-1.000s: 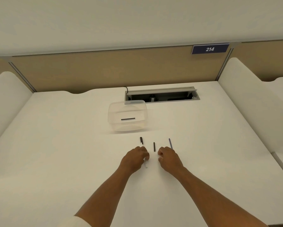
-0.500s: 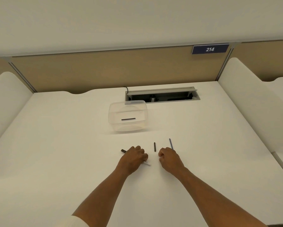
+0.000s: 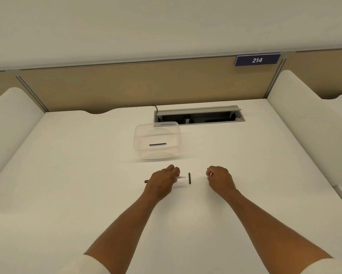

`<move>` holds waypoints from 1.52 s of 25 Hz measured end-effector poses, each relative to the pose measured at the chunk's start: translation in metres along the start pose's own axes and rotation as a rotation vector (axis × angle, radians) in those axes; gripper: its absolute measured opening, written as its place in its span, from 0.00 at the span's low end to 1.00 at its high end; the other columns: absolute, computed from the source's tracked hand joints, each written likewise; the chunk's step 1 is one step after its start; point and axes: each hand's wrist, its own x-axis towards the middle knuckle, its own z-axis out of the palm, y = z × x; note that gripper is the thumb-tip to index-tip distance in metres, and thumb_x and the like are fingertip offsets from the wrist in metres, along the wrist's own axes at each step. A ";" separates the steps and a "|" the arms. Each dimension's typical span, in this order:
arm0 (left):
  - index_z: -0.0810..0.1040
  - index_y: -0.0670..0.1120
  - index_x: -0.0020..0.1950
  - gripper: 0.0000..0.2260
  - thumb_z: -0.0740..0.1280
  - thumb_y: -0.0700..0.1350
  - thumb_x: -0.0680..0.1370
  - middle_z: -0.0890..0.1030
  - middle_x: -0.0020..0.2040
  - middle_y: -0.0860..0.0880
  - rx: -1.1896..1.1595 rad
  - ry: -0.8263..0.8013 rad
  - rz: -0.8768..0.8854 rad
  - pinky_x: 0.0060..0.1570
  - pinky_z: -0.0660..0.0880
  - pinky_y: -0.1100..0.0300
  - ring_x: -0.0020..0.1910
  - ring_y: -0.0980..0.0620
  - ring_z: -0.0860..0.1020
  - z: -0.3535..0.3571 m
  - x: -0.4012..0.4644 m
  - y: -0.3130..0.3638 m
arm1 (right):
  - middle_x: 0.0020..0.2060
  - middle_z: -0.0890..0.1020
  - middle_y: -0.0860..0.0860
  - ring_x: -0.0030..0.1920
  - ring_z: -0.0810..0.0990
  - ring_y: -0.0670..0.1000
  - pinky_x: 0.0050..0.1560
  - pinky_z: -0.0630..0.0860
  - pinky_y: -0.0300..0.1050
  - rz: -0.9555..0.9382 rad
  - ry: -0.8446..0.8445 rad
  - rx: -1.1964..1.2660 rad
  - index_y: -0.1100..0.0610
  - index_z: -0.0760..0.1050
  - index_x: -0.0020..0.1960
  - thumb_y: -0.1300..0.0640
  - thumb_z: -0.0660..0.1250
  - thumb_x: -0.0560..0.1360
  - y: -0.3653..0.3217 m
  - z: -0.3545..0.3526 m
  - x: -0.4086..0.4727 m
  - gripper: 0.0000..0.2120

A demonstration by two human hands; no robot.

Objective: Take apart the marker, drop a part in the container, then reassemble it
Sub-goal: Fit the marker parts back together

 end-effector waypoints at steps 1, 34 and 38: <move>0.70 0.49 0.53 0.04 0.61 0.41 0.80 0.74 0.48 0.52 -0.005 0.014 -0.005 0.33 0.68 0.55 0.40 0.46 0.76 -0.003 0.003 0.000 | 0.45 0.81 0.52 0.44 0.80 0.55 0.44 0.75 0.44 0.026 0.007 -0.006 0.54 0.78 0.43 0.62 0.63 0.72 0.001 -0.001 0.003 0.06; 0.71 0.50 0.54 0.05 0.61 0.41 0.80 0.77 0.49 0.52 0.042 0.052 -0.113 0.34 0.71 0.53 0.42 0.45 0.78 -0.012 0.003 -0.018 | 0.43 0.79 0.44 0.45 0.74 0.48 0.44 0.71 0.47 -0.323 -0.044 -0.045 0.49 0.75 0.48 0.57 0.60 0.78 -0.047 0.001 -0.010 0.06; 0.71 0.49 0.53 0.04 0.61 0.42 0.80 0.77 0.48 0.52 0.028 0.072 -0.127 0.34 0.69 0.53 0.40 0.44 0.77 -0.015 0.000 -0.017 | 0.42 0.79 0.44 0.45 0.73 0.48 0.44 0.71 0.47 -0.320 -0.049 -0.043 0.49 0.75 0.47 0.57 0.60 0.77 -0.048 0.001 -0.011 0.07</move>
